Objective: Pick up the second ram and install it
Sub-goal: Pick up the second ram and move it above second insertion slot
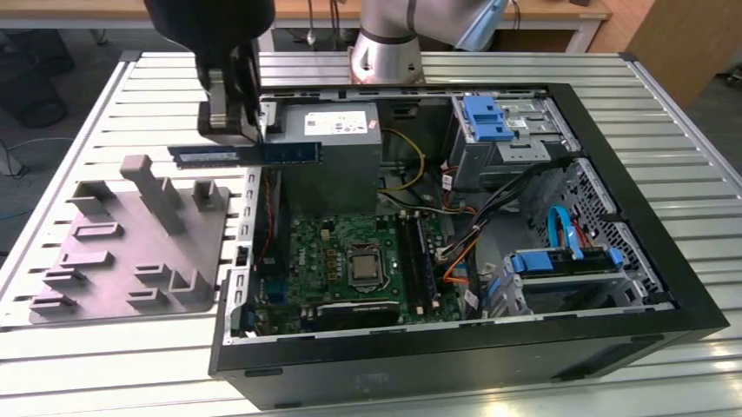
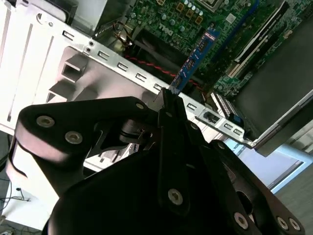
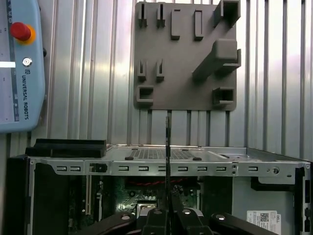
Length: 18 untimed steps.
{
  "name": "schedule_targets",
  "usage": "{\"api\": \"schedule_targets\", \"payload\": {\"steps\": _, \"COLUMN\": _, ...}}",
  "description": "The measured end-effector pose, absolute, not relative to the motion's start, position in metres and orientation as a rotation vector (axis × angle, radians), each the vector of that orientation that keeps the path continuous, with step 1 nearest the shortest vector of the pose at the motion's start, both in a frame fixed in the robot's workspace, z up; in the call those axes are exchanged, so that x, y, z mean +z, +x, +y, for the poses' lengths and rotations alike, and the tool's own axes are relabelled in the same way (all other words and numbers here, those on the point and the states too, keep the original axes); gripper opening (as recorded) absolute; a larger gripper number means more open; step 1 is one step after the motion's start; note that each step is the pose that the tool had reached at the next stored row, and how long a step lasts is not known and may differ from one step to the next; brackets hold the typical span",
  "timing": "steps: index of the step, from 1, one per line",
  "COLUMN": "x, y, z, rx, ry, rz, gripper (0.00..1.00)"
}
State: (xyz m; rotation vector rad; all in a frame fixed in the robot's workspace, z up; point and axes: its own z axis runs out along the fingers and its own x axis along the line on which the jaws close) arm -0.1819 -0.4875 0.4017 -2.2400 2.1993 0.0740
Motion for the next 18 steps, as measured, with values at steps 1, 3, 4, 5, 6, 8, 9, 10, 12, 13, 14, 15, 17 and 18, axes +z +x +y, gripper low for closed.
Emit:
{"api": "schedule_targets", "payload": {"steps": 1, "x": 0.401, "y": -0.180, "z": -0.487, "rx": 0.074, "ry": -2.240, "rz": 2.199, "gripper": 0.14}}
{"api": "schedule_targets", "payload": {"steps": 3, "x": 0.400, "y": -0.175, "z": -0.487, "rx": 0.076, "ry": -2.241, "rz": 2.200, "gripper": 0.14}}
{"api": "schedule_targets", "payload": {"steps": 4, "x": 0.400, "y": -0.172, "z": -0.487, "rx": 0.076, "ry": -2.241, "rz": 2.200, "gripper": 0.14}}
{"api": "schedule_targets", "payload": {"steps": 5, "x": 0.399, "y": -0.170, "z": -0.487, "rx": 0.077, "ry": -2.241, "rz": 2.201, "gripper": 0.14}}
{"api": "schedule_targets", "payload": {"steps": 6, "x": 0.399, "y": -0.167, "z": -0.488, "rx": 0.078, "ry": -2.242, "rz": 2.201, "gripper": 0.14}}
{"api": "schedule_targets", "payload": {"steps": 8, "x": 0.397, "y": -0.162, "z": -0.487, "rx": 0.080, "ry": -2.242, "rz": 2.202, "gripper": 0.14}}
{"api": "schedule_targets", "payload": {"steps": 9, "x": 0.397, "y": -0.159, "z": -0.487, "rx": 0.081, "ry": -2.243, "rz": 2.202, "gripper": 0.14}}
{"api": "schedule_targets", "payload": {"steps": 10, "x": 0.396, "y": -0.156, "z": -0.487, "rx": 0.082, "ry": -2.243, "rz": 2.203, "gripper": 0.14}}
{"api": "schedule_targets", "payload": {"steps": 12, "x": 0.394, "y": -0.149, "z": -0.487, "rx": 0.087, "ry": -2.246, "rz": 2.205, "gripper": 0.14}}
{"api": "schedule_targets", "payload": {"steps": 13, "x": 0.392, "y": -0.145, "z": -0.487, "rx": 0.090, "ry": -2.247, "rz": 2.206, "gripper": 0.14}}
{"api": "schedule_targets", "payload": {"steps": 14, "x": 0.391, "y": -0.141, "z": -0.487, "rx": 0.093, "ry": -2.248, "rz": 2.208, "gripper": 0.14}}
{"api": "schedule_targets", "payload": {"steps": 15, "x": 0.389, "y": -0.137, "z": -0.487, "rx": 0.096, "ry": -2.249, "rz": 2.209, "gripper": 0.14}}
{"api": "schedule_targets", "payload": {"steps": 17, "x": 0.386, "y": -0.130, "z": -0.487, "rx": 0.100, "ry": -2.251, "rz": 2.210, "gripper": 0.14}}
{"api": "schedule_targets", "payload": {"steps": 18, "x": 0.384, "y": -0.126, "z": -0.487, "rx": 0.102, "ry": -2.251, "rz": 2.211, "gripper": 0.14}}
